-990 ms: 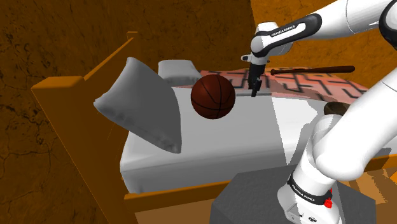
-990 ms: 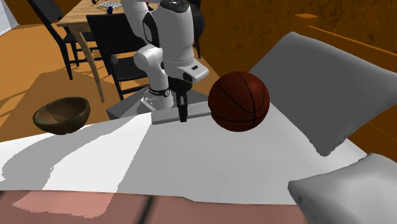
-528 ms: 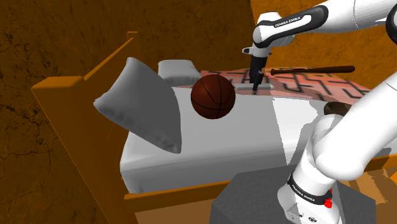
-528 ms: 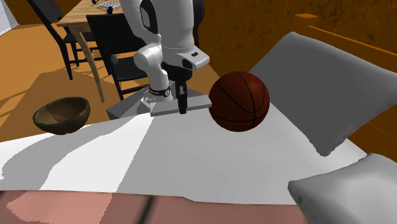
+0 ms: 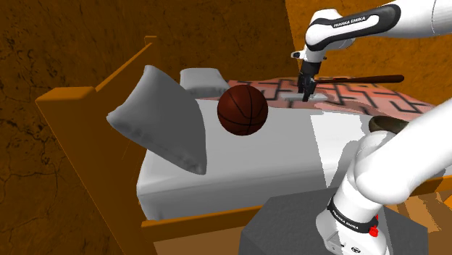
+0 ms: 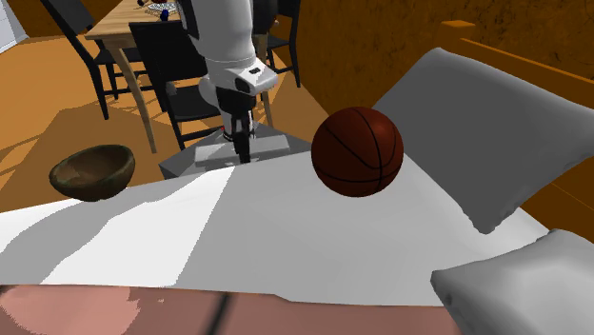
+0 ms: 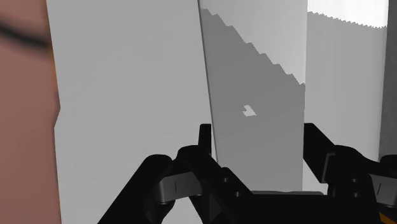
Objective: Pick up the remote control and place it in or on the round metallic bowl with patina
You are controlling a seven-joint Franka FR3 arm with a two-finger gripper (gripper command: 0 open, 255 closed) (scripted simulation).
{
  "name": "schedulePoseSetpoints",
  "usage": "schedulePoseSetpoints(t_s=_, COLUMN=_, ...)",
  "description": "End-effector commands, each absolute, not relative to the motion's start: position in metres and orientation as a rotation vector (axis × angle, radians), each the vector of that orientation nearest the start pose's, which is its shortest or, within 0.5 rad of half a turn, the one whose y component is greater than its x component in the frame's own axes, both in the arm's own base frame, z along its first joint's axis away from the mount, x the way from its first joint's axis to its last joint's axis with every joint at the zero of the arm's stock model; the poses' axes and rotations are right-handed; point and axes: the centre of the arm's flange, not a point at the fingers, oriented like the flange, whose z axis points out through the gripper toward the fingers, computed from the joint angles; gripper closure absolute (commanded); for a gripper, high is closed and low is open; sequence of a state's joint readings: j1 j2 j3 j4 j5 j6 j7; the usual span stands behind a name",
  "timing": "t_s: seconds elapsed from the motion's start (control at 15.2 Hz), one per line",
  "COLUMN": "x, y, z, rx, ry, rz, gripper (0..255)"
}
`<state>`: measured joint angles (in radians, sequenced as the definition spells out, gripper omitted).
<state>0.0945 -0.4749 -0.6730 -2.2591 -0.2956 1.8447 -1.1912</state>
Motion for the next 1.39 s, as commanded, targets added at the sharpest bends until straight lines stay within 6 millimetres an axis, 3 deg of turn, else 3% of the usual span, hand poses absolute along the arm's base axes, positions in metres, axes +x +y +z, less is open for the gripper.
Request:
schedulePoseSetpoints(t_s=0.0, x=0.315, y=-0.294, z=0.498, rx=-2.901, ry=-1.157, rz=0.013, gripper=255)
schedulePoseSetpoints(t_s=1.32, x=0.083, y=-0.421, z=0.499, rx=-2.901, ry=-1.157, rz=0.013, gripper=255)
